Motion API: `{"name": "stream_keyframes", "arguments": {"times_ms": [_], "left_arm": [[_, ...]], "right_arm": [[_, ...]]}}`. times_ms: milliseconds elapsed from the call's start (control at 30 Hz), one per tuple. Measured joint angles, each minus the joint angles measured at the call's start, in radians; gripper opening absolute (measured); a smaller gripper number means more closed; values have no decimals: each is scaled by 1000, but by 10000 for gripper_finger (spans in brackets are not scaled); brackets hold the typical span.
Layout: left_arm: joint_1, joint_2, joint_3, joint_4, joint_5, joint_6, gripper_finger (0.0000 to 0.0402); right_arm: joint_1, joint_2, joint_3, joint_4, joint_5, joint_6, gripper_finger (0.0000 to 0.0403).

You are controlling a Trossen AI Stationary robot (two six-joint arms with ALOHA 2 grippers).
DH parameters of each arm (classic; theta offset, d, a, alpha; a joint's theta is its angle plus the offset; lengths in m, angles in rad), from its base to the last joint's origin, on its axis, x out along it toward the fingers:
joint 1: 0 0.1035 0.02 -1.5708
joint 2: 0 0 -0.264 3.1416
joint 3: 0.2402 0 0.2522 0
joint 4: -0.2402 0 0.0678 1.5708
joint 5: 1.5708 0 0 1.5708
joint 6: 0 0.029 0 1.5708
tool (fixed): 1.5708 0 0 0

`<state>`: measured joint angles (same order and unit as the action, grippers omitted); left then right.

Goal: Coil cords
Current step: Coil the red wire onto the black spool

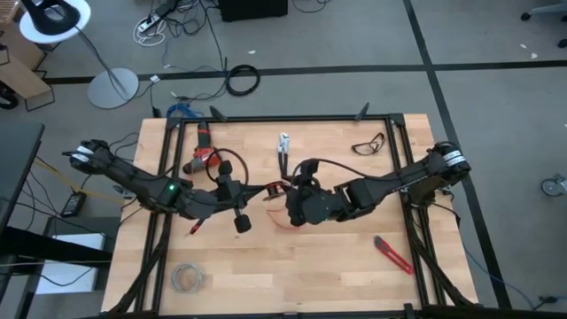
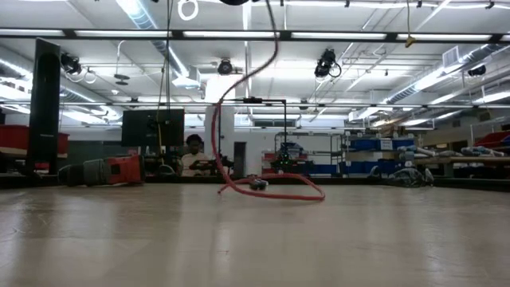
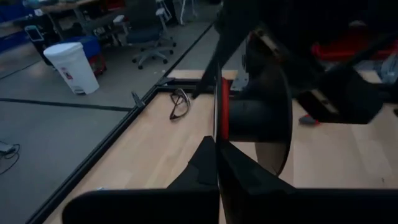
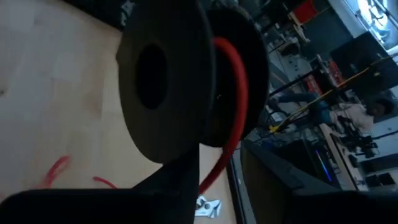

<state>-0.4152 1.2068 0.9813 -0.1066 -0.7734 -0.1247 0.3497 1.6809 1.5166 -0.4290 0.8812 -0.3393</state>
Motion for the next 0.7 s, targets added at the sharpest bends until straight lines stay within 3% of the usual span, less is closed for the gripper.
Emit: {"name": "stream_keyframes", "arguments": {"times_ms": [233, 400, 533, 700], "left_arm": [[1, -21, -172, 375, -16, 99, 0], [1, -22, -302, 702, -11, 225, 0], [2, -23, -376, 914, 12, 342, 0], [3, -23, -431, 1077, 90, 445, 0]], "right_arm": [[52, -51, 0, -21, 92, 6, 139], [87, -110, 0, -18, 100, 22, 141], [108, -158, 0, -13, 25, 58, 139], [97, -189, 0, 96, -179, 43, 139]]}}
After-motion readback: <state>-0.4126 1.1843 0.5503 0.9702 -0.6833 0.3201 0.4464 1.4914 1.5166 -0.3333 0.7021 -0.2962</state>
